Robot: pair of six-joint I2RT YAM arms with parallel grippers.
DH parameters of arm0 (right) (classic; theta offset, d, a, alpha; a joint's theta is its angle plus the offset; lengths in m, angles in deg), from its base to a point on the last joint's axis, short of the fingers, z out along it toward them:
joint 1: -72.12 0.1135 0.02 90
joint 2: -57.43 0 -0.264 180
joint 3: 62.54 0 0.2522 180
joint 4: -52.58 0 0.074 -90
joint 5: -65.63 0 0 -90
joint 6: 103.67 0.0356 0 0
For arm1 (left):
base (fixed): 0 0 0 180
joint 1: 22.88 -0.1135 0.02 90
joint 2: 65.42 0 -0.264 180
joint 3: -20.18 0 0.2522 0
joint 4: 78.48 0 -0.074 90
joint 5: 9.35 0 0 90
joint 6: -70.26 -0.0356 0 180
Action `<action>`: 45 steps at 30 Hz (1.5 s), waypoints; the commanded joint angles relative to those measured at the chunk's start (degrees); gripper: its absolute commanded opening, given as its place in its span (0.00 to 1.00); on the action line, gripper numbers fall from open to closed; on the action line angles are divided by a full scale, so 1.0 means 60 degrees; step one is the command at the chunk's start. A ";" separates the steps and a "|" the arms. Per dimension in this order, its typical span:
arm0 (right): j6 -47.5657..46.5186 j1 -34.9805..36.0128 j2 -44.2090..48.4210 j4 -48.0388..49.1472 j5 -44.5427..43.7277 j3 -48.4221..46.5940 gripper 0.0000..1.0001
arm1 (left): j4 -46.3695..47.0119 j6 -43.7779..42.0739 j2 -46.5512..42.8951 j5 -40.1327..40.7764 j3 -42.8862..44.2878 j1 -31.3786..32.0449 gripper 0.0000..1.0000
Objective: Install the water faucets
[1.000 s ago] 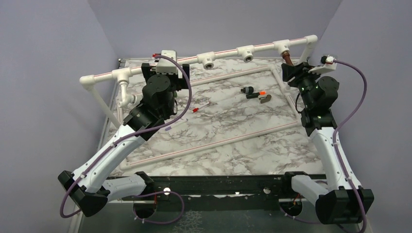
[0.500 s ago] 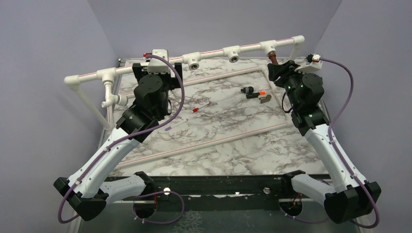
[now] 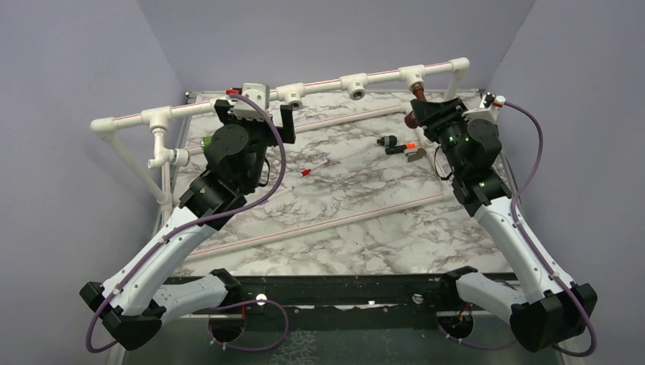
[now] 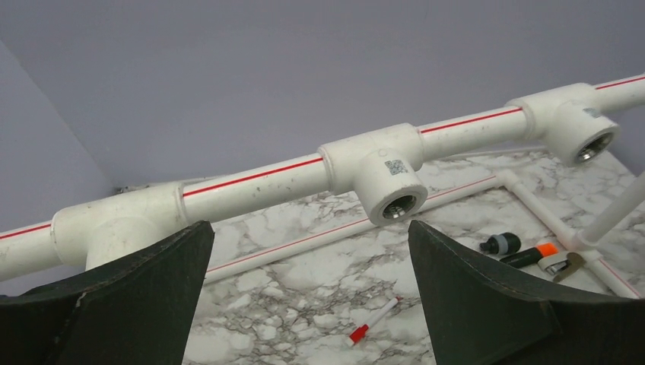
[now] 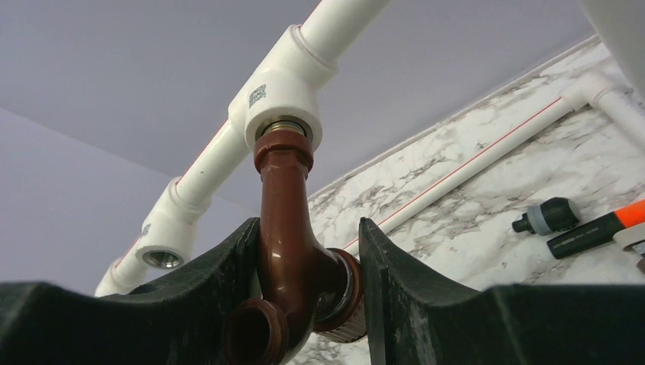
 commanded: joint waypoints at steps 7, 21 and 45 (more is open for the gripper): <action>0.4242 0.0321 0.0852 0.1272 0.0447 0.0910 0.01 | 0.0556 0.0187 -0.0264 -0.2175 0.0686 0.0016 0.99; 0.8236 0.0321 0.1276 0.2047 0.0279 0.1802 0.00 | 0.2527 -0.1301 -0.1140 -0.5271 -0.0481 0.0014 0.99; 0.3018 0.0321 0.1504 -0.0992 0.0247 -0.0104 0.64 | 0.3318 -0.1203 -0.1769 -0.4612 -0.1835 -0.0065 0.99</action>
